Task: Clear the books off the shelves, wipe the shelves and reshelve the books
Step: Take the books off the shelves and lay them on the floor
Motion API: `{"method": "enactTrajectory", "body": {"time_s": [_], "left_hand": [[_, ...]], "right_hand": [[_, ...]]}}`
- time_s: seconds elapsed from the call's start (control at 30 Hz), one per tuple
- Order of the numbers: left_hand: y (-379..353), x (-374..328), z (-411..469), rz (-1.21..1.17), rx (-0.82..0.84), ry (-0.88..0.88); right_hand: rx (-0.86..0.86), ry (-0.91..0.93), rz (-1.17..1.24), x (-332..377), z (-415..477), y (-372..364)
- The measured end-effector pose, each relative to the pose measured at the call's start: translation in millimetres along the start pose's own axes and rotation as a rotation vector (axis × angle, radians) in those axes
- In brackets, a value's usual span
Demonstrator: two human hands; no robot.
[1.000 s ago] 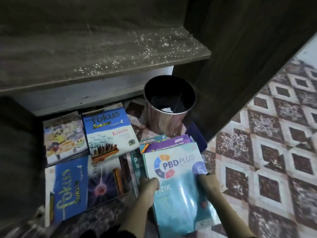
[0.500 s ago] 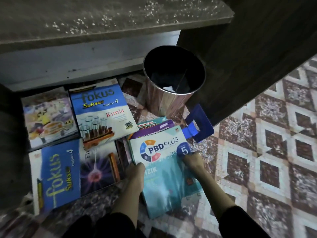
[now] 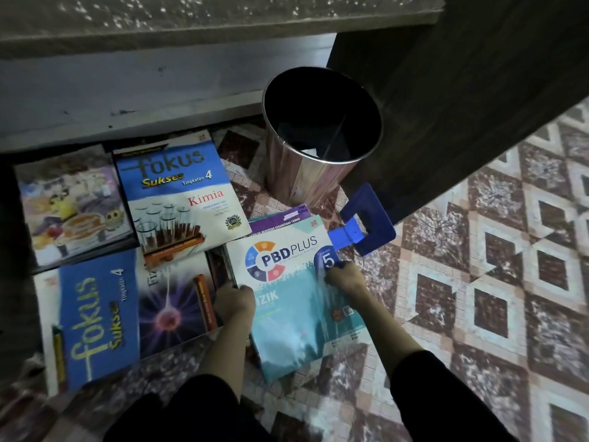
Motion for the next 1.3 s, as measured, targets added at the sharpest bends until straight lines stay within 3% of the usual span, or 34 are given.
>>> {"method": "enactTrajectory", "body": {"time_s": [0.1, 0.27, 0.43, 0.57, 0.87, 1.3], "left_hand": [[0.1, -6.7, -2.0, 0.044, 0.007, -0.029], [-1.7, -8.2, -8.0, 0.04, 0.037, 0.004], [6.9, -19.2, -17.3, 0.008, 0.017, 0.018], [16.5, -36.2, -35.3, 0.018, 0.028, -0.036], [52.9, -115.9, -78.3, -0.183, 0.11, -0.189], [247.6, -228.0, -126.8, -0.522, -0.168, -0.577]], "right_hand": [[0.027, 0.053, -0.036, -0.9, -0.1, -2.8], [0.035, 0.153, -0.295, 7.0, -7.6, -4.2], [-0.037, 0.137, -0.244, 6.9, -10.7, 2.4], [-0.201, 0.265, -0.137, 27.5, -25.1, 19.2], [-0.349, 0.515, 0.286, 109.8, -87.1, 57.7], [-0.427, 0.921, 0.614, 244.5, -225.5, 108.7]]}}
Point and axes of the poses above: each hand's wrist, its own z-axis towards the middle knuckle, its own y-axis out of the back of the hand, x = y × z, the point moved 10 cm from there along z, towards the middle knuckle, and after that the axes turned 2 degrees about -x, right-handed, at the moved point
